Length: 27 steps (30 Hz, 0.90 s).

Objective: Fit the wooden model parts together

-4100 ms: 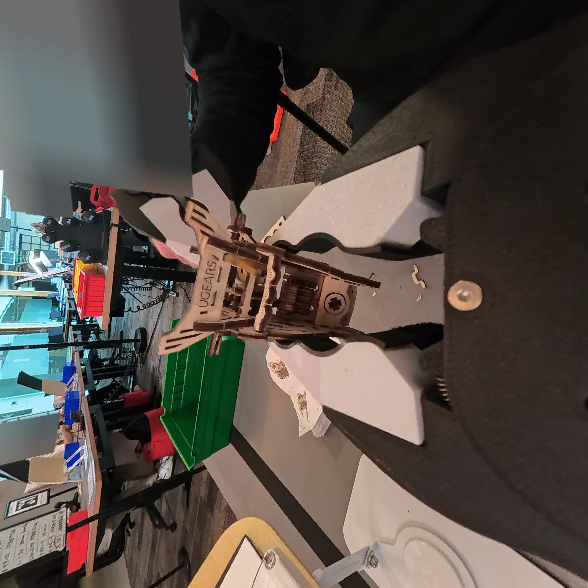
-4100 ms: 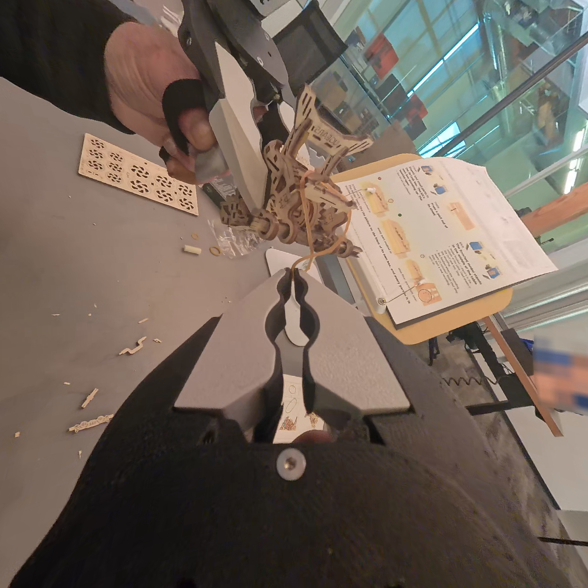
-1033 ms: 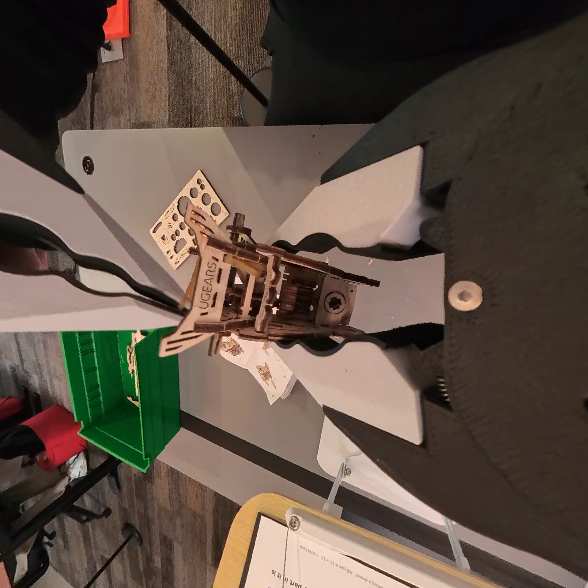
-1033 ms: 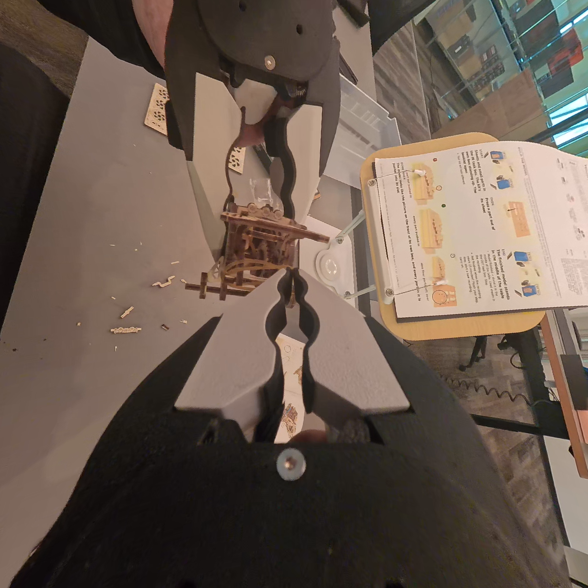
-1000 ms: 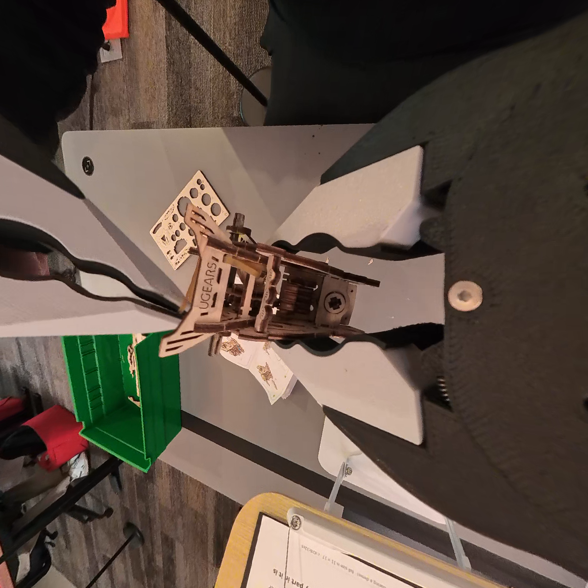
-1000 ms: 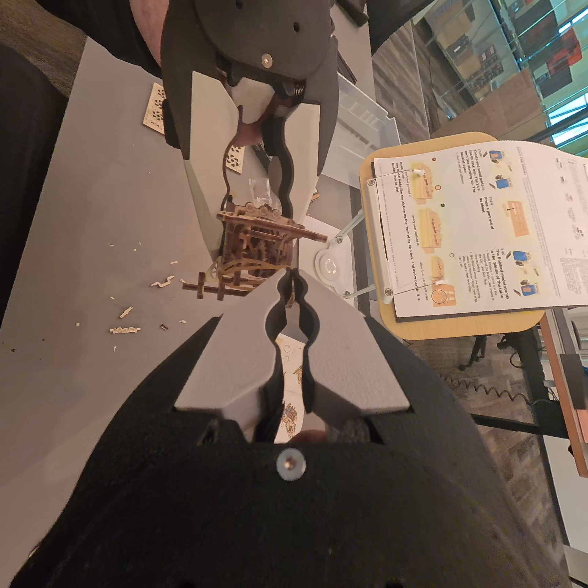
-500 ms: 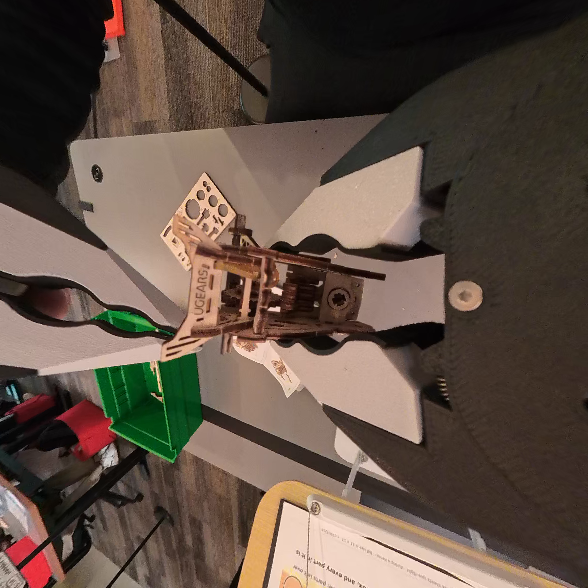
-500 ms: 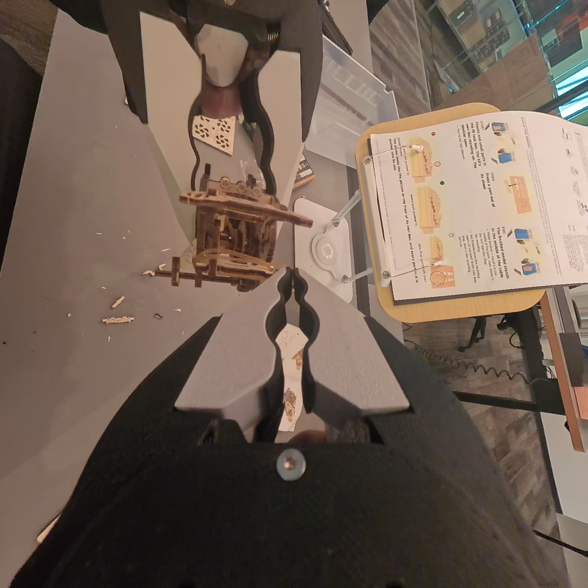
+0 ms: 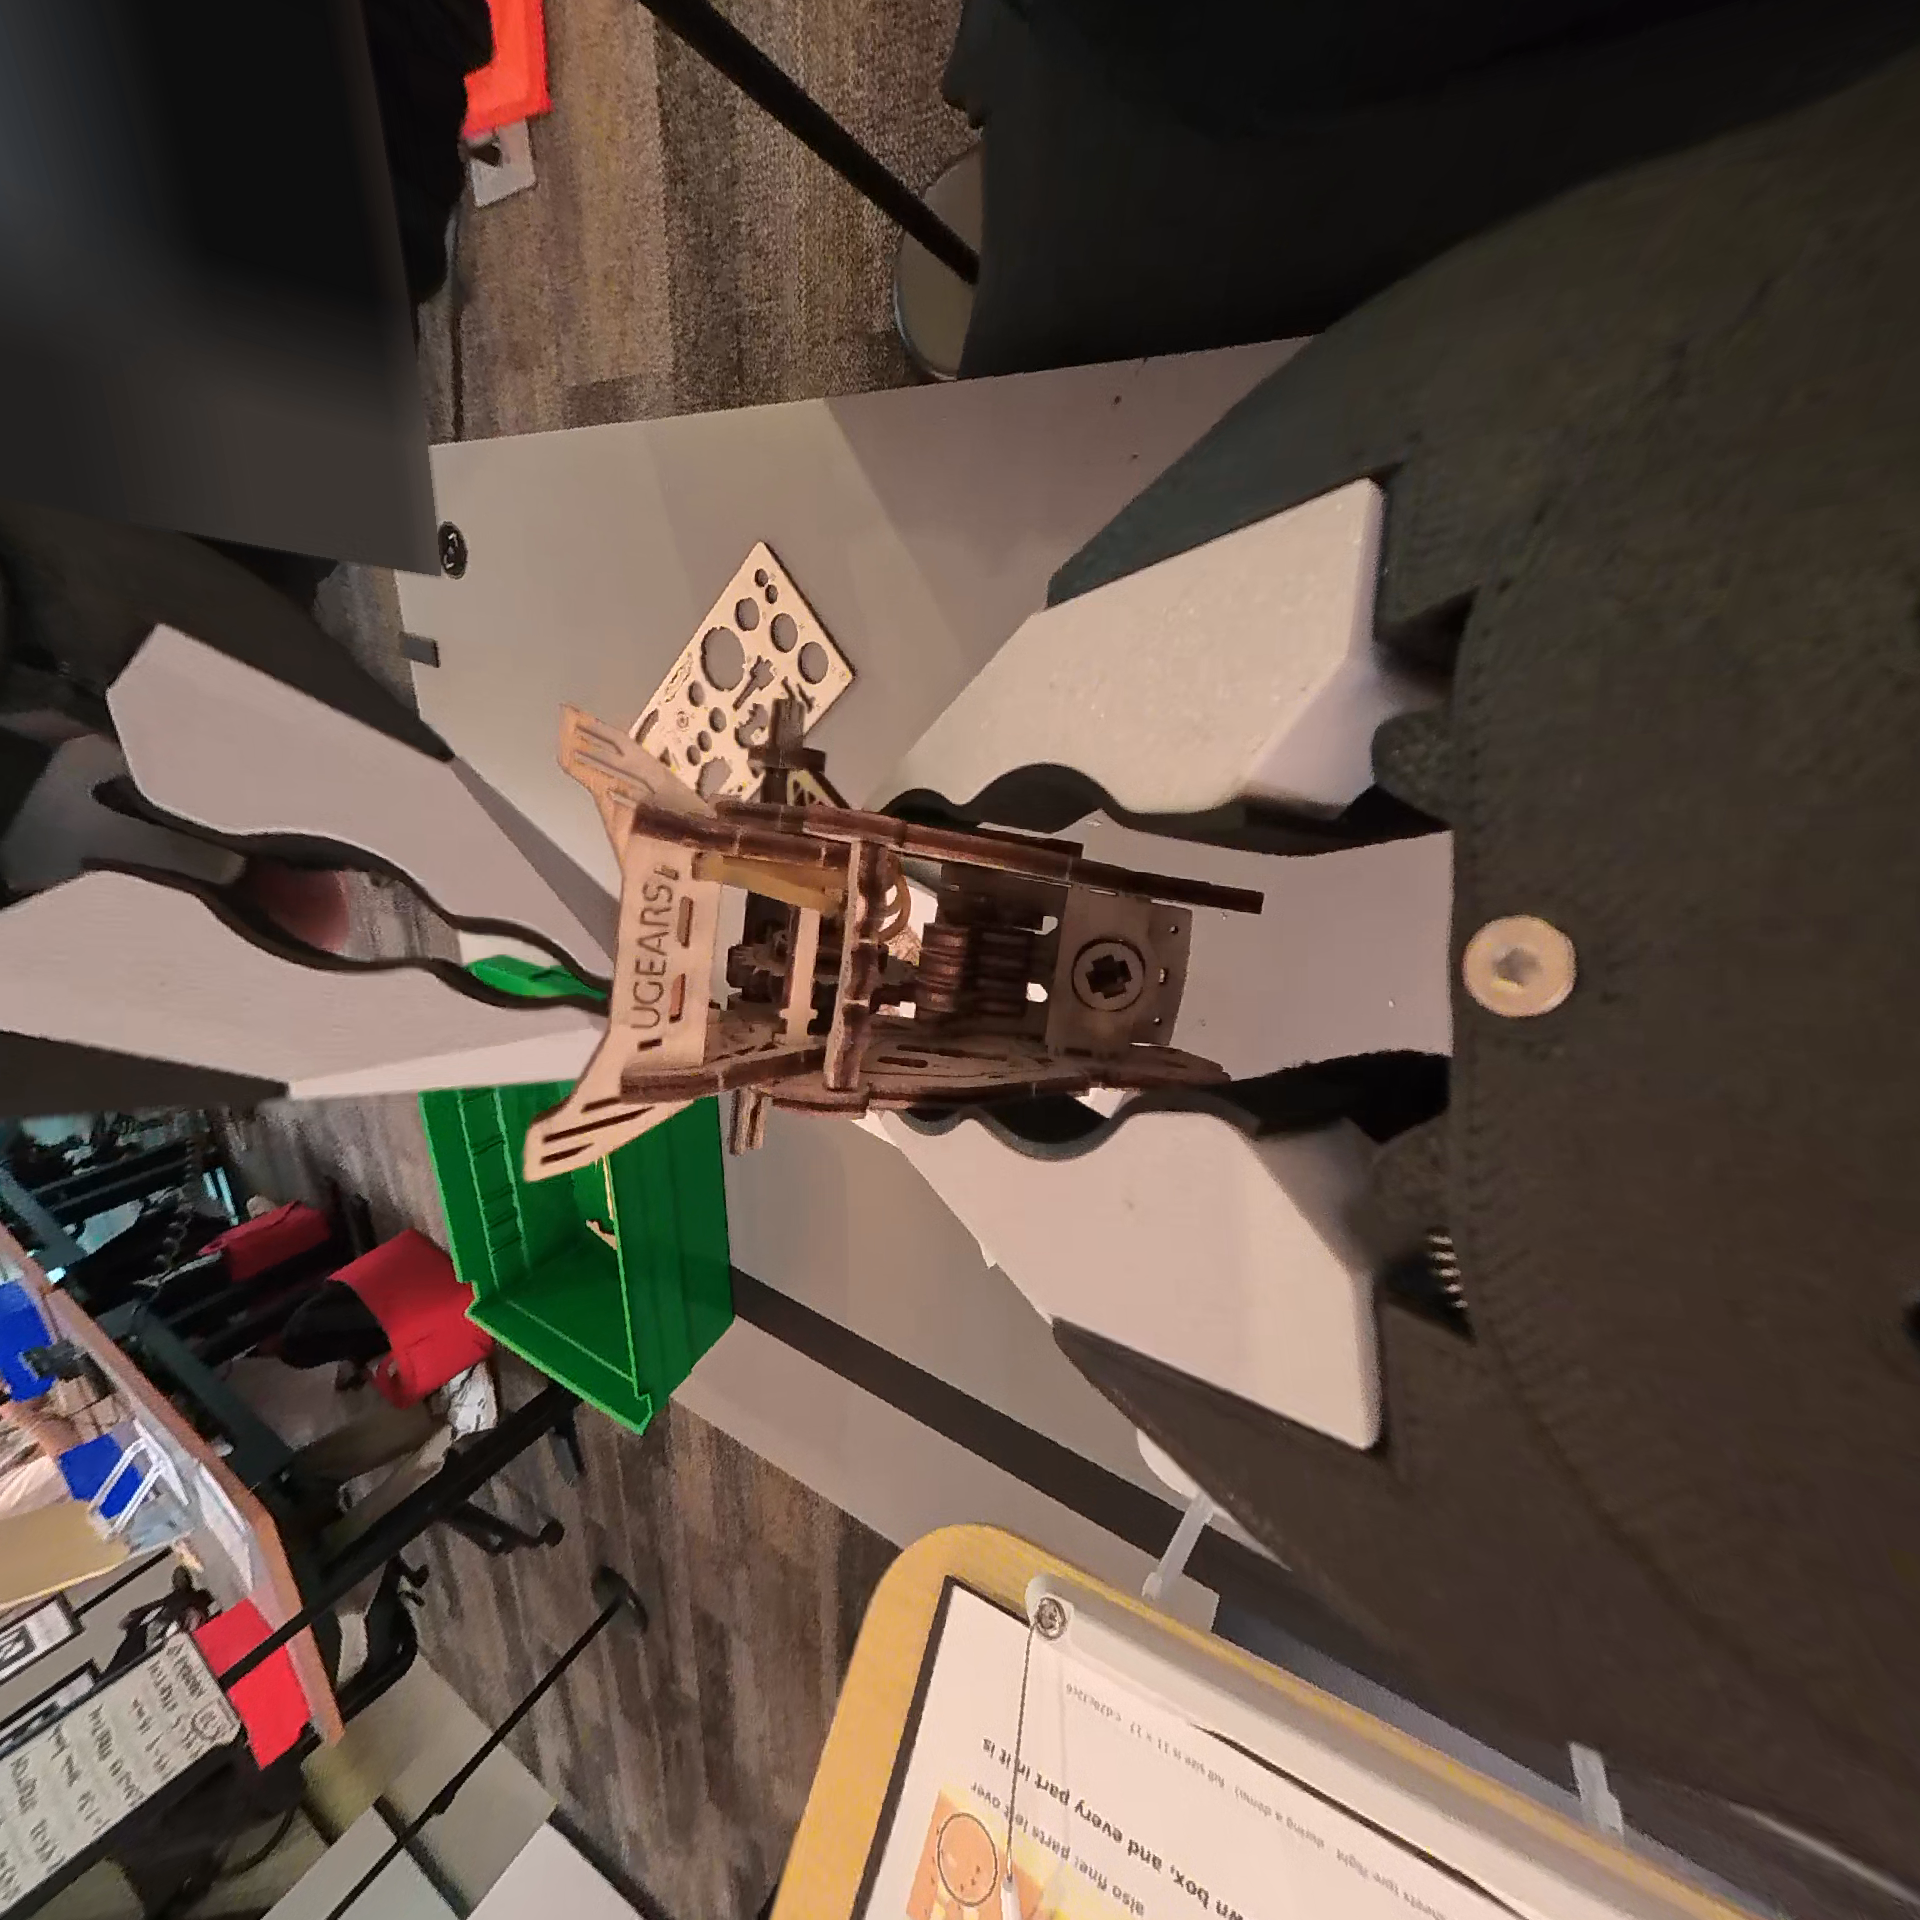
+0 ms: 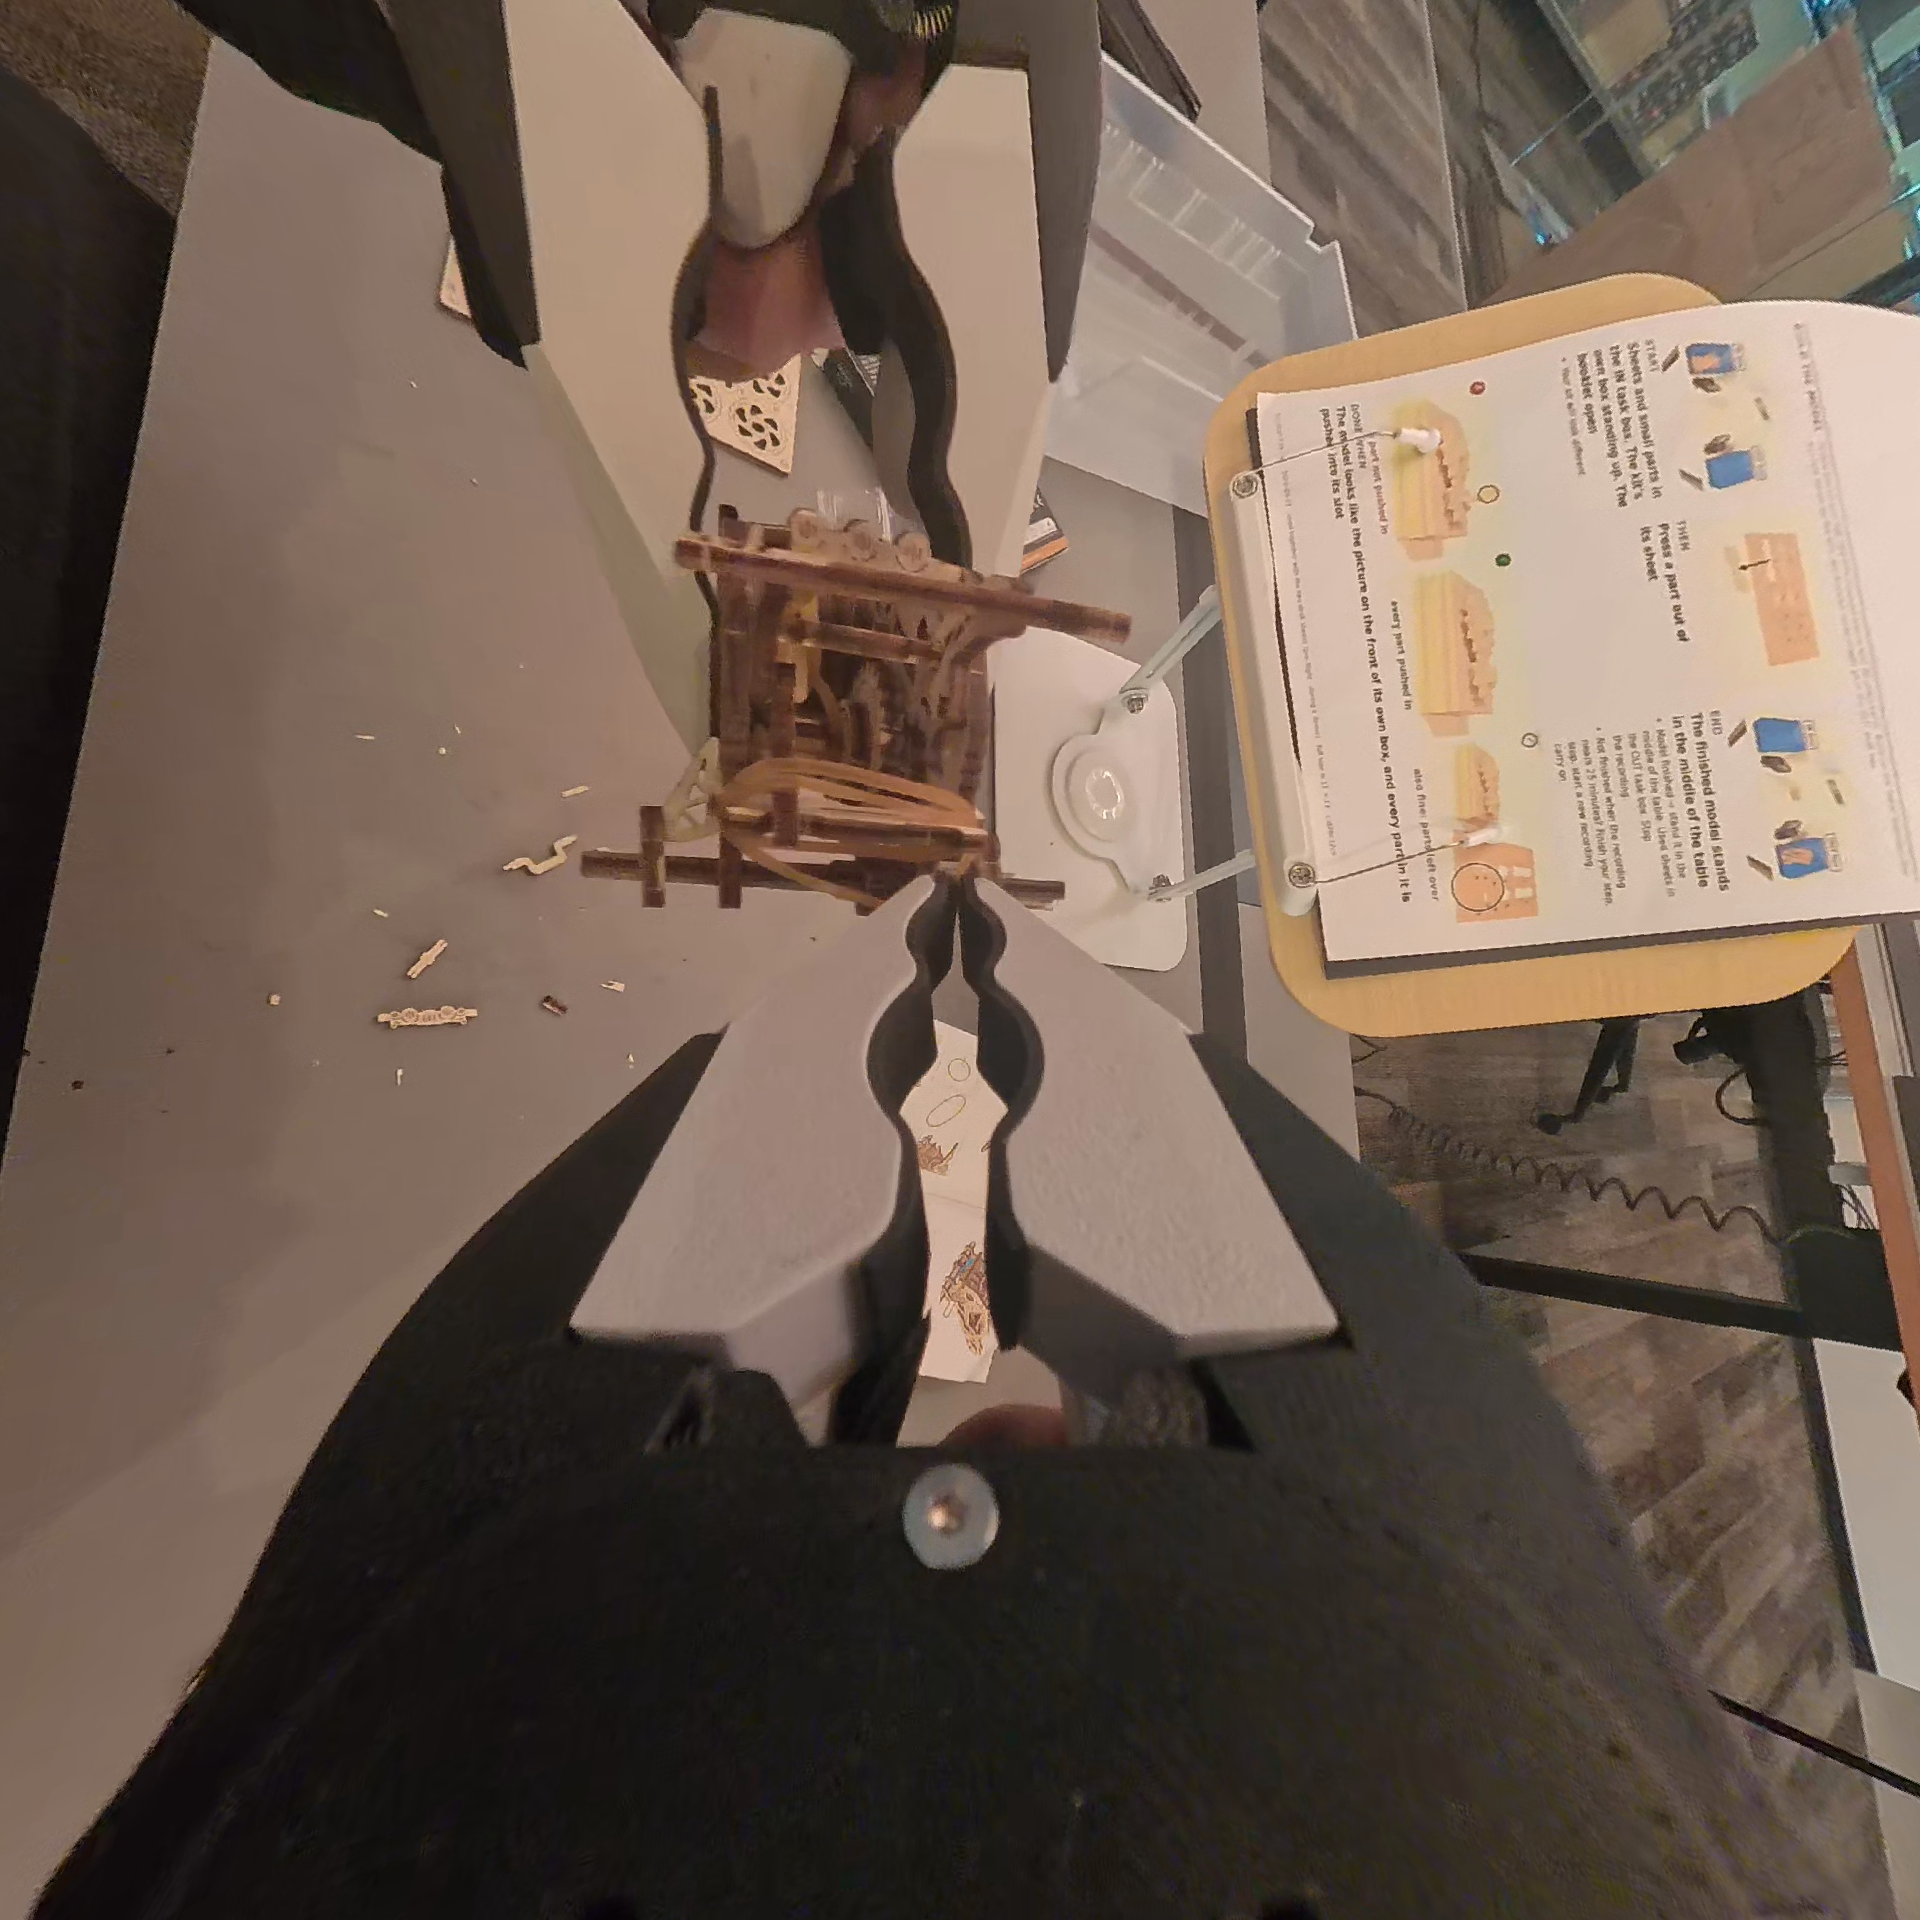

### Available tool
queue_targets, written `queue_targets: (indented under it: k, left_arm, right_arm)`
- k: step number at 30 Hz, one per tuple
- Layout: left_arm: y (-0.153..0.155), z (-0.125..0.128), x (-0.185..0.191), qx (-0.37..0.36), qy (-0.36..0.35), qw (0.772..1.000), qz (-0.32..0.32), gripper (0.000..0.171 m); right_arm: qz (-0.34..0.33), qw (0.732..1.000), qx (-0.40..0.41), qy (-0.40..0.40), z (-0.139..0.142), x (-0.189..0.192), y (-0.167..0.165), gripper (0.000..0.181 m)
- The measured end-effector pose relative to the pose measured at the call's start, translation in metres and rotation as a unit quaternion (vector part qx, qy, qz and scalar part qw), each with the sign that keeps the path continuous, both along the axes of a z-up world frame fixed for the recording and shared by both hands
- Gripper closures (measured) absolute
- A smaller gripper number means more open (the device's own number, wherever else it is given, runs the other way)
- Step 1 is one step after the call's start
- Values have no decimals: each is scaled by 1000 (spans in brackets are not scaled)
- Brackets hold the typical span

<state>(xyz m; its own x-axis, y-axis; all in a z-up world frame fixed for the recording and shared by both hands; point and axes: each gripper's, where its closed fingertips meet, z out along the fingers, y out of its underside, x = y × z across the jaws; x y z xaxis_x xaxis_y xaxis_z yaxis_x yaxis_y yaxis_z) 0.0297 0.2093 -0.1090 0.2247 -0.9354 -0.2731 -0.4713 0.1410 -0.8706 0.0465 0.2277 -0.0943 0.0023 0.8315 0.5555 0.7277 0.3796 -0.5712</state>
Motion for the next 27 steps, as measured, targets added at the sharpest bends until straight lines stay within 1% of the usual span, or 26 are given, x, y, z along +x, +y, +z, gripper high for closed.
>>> queue_targets:
  k: [6,9,16,20,25,27]
  left_arm:
    - [3,6,-3,-31,-56,998,1,126]
    - [-2,6,0,-47,-72,996,-14,126]
    - [-7,11,1,-58,-100,993,-36,126]
    - [-8,14,1,-70,-112,990,-45,126]
    - [-10,16,2,-92,-124,986,-62,126]
    - [-11,18,2,-100,-131,984,-67,125]
  right_arm:
    - [0,1000,-7,19,4,3,-4,181]
    - [5,999,-14,35,5,2,-7,181]
    - [3,995,-24,92,15,-3,-11,181]
    - [2,993,-20,118,20,-1,-14,173]
    - [13,989,-21,148,29,4,-19,172]
    - [20,984,-41,170,33,5,-22,171]
